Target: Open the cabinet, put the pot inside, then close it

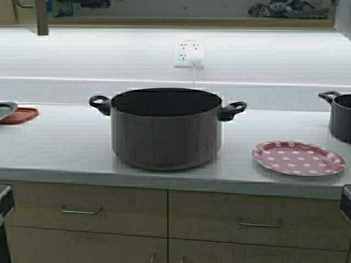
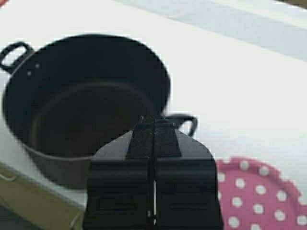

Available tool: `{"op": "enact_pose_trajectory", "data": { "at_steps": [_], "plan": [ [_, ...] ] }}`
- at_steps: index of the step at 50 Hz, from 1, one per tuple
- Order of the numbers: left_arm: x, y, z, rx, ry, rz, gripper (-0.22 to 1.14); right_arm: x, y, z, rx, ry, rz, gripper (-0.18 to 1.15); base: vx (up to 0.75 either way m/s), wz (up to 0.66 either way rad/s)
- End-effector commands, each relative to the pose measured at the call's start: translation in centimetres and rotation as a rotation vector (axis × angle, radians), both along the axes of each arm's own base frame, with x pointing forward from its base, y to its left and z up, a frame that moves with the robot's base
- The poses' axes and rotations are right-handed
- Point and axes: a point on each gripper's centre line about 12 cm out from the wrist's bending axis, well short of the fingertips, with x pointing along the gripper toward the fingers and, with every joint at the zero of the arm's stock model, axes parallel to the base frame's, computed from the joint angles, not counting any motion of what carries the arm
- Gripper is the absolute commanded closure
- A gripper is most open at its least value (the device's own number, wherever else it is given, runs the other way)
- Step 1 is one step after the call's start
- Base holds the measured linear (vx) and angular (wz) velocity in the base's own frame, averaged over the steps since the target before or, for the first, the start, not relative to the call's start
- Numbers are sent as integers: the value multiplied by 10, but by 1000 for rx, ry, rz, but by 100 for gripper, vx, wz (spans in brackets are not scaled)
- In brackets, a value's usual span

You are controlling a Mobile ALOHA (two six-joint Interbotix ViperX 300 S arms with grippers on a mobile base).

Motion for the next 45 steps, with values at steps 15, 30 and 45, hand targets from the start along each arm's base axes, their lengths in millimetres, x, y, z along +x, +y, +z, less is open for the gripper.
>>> {"op": "enact_pose_trajectory", "data": {
  "at_steps": [15, 30, 45],
  "plan": [
    [-61, -12, 24, -36, -103, -86, 52, -28, 21, 13, 174, 57, 66, 26, 0, 0],
    [-115, -7, -15, -299, -81, -95, -9, -58, 67, -25, 382, 1, 87, -4, 0, 0],
    [-160, 15, -90, -579, 17, -72, -10, -78, 89, -99, 526, 106, 56, -3, 0, 0]
  ]
}}
